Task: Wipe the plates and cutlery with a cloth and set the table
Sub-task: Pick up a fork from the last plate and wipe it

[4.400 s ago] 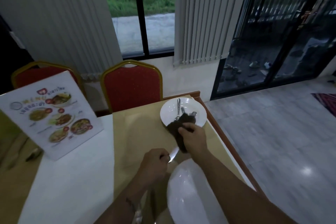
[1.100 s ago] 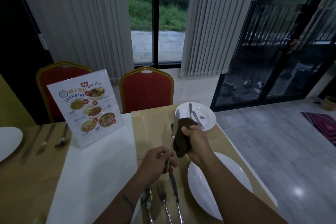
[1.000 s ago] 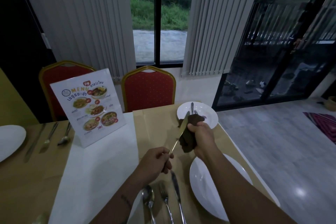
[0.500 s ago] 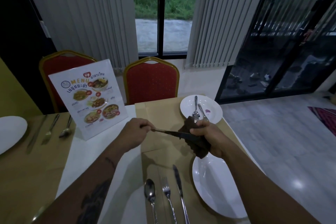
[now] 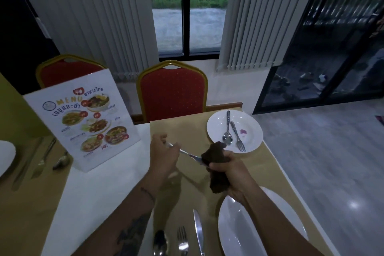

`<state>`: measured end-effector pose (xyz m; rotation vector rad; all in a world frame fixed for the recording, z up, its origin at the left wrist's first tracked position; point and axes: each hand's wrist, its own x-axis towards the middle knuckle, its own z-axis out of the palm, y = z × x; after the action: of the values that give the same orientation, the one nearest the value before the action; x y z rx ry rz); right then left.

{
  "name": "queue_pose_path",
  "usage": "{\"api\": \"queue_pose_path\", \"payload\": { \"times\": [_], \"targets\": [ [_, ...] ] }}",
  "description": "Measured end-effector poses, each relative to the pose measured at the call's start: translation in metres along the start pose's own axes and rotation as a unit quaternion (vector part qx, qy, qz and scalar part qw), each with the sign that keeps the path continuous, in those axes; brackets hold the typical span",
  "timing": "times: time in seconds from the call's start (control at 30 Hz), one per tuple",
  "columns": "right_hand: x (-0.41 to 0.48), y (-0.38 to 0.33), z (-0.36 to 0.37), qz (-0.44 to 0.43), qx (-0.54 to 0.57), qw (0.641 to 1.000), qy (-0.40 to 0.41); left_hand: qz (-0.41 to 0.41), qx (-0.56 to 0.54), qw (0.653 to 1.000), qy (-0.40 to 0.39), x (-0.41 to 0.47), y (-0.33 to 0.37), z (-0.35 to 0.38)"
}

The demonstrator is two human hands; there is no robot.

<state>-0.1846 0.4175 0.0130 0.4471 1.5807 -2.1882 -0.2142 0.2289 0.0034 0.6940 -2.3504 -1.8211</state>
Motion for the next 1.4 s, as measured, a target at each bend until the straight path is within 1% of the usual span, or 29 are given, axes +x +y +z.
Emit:
{"api": "queue_pose_path", "payload": {
  "times": [0.07,0.13,0.17,0.23,0.27,0.3,0.37,0.43,0.5,0.57,0.67,0.8,1.0,1.07,1.13,1.2,1.27,1.4],
  "targets": [
    [0.013,0.008,0.004,-0.009,-0.017,0.999,0.046,-0.118,-0.078,0.99,0.024,0.002,-0.011,0.014],
    [0.026,0.019,0.006,-0.015,-0.028,0.997,0.076,-0.197,-0.134,0.969,0.063,0.008,-0.023,0.022],
    [0.031,0.025,0.006,-0.018,-0.031,0.995,0.09,-0.226,-0.168,0.957,0.064,0.011,-0.027,0.027],
    [0.043,0.034,0.007,-0.025,-0.06,0.991,0.115,-0.26,-0.222,0.94,0.005,0.014,-0.029,0.043],
    [0.046,0.035,0.009,-0.03,-0.082,0.989,0.12,-0.271,-0.213,0.939,-0.017,0.014,-0.027,0.05],
    [0.048,0.036,0.011,-0.037,-0.096,0.988,0.119,-0.271,-0.181,0.945,-0.028,0.014,-0.027,0.056],
    [0.056,0.038,0.016,-0.044,-0.114,0.987,0.107,-0.241,-0.113,0.963,-0.033,0.017,-0.03,0.064],
    [0.064,0.041,0.018,-0.05,-0.131,0.985,0.1,-0.224,-0.087,0.97,-0.038,0.026,-0.033,0.066],
    [0.072,0.043,0.016,-0.063,-0.183,0.974,0.119,-0.21,-0.042,0.976,-0.034,0.043,-0.039,0.067],
    [0.078,0.043,0.009,-0.088,-0.216,0.962,0.142,-0.177,0.031,0.983,-0.022,0.062,-0.043,0.066],
    [0.08,0.038,-0.001,-0.122,-0.24,0.953,0.138,-0.115,0.1,0.988,-0.006,0.09,-0.049,0.062],
    [0.079,0.026,-0.012,-0.14,-0.239,0.954,0.116,-0.074,0.152,0.986,0.0,0.111,-0.051,0.065],
    [0.078,0.029,-0.026,-0.138,-0.224,0.956,0.13,0.016,0.252,0.967,0.021,0.124,-0.061,0.08],
    [0.077,0.032,-0.027,-0.138,-0.228,0.955,0.133,0.027,0.282,0.959,0.016,0.125,-0.06,0.083],
    [0.077,0.034,-0.028,-0.141,-0.227,0.955,0.132,0.046,0.321,0.946,0.014,0.126,-0.061,0.084],
    [0.077,0.036,-0.027,-0.143,-0.223,0.955,0.133,0.074,0.371,0.926,0.014,0.125,-0.062,0.084],
    [0.077,0.037,-0.027,-0.141,-0.218,0.956,0.135,0.095,0.395,0.914,0.005,0.124,-0.065,0.083],
    [0.078,0.038,-0.027,-0.139,-0.213,0.957,0.142,0.115,0.411,0.904,-0.034,0.121,-0.07,0.077]
  ]
}}
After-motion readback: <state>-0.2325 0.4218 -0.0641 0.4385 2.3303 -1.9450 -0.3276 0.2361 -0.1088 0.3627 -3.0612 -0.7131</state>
